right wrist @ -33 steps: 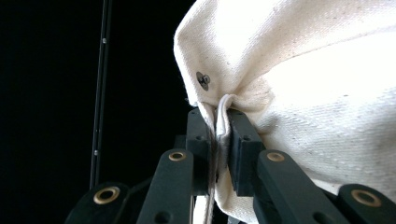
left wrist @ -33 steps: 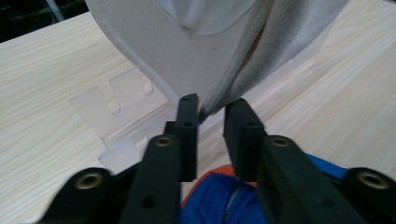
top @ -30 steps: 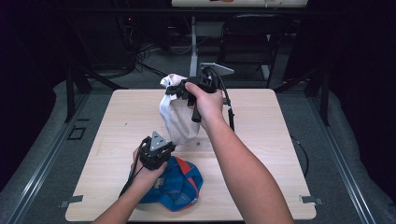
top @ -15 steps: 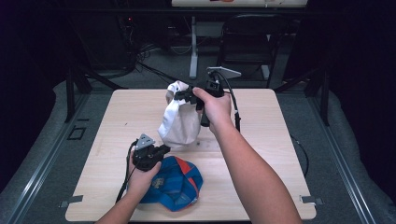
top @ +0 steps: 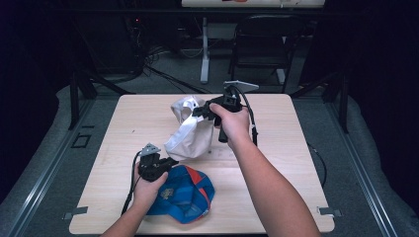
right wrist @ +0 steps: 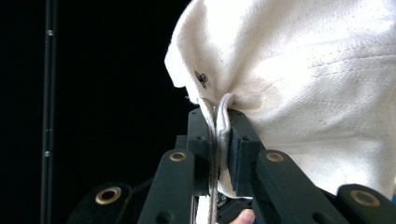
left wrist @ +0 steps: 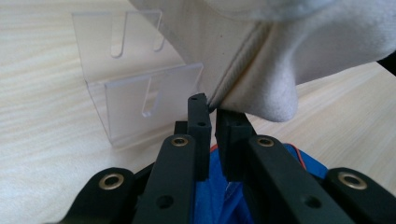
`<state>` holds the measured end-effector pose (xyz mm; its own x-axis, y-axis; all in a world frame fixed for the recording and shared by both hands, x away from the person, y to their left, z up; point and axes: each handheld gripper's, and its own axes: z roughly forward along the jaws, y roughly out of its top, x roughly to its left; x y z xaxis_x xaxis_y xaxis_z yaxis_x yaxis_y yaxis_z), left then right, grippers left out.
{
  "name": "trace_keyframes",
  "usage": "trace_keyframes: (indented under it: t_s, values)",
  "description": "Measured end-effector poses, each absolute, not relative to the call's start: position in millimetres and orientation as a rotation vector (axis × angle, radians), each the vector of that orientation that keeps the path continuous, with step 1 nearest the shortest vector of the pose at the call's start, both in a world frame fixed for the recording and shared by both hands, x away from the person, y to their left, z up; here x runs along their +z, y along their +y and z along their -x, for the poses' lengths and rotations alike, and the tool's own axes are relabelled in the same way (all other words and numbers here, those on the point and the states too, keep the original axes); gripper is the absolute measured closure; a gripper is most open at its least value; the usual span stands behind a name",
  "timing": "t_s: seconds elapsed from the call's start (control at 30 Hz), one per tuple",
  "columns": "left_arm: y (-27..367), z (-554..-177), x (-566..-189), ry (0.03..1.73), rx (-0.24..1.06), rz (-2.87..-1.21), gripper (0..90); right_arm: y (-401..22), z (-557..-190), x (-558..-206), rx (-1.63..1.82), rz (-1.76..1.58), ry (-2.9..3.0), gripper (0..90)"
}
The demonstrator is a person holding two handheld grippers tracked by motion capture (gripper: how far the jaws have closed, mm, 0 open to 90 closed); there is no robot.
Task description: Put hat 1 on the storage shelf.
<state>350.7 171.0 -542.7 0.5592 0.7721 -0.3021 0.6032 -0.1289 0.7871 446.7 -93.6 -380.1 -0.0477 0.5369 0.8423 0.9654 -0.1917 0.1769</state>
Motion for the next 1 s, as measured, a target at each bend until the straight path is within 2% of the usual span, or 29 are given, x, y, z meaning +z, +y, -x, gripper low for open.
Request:
trace_keyframes:
  t_s: [0.1,0.2,0.27,0.5,0.6,0.77,1.0]
  values:
    - [170,-349,-541,1.115,0.249,-1.843,85.5,-95,-447,-382,-1.169,1.755,-1.571,81.6]
    - [162,-348,-540,1.078,0.328,-1.975,85.6,-100,-447,-384,-1.161,1.775,-1.585,81.5]
    - [159,-348,-541,1.064,0.367,-1.985,85.7,-102,-448,-386,-1.151,1.788,-1.588,81.5]
    - [160,-348,-540,1.073,0.359,-1.986,84.8,-107,-447,-393,-1.15,1.809,-1.582,81.0]
    - [161,-346,-538,1.081,0.364,-1.955,74.6,-109,-446,-393,-1.149,1.819,-1.601,79.2]
    - [168,-339,-530,1.083,0.351,-1.936,63.8,-112,-445,-394,-1.15,1.825,-1.616,75.4]
    - [192,-318,-518,1.084,0.352,-1.915,57.0,-121,-437,-388,-1.182,1.858,-1.752,65.6]
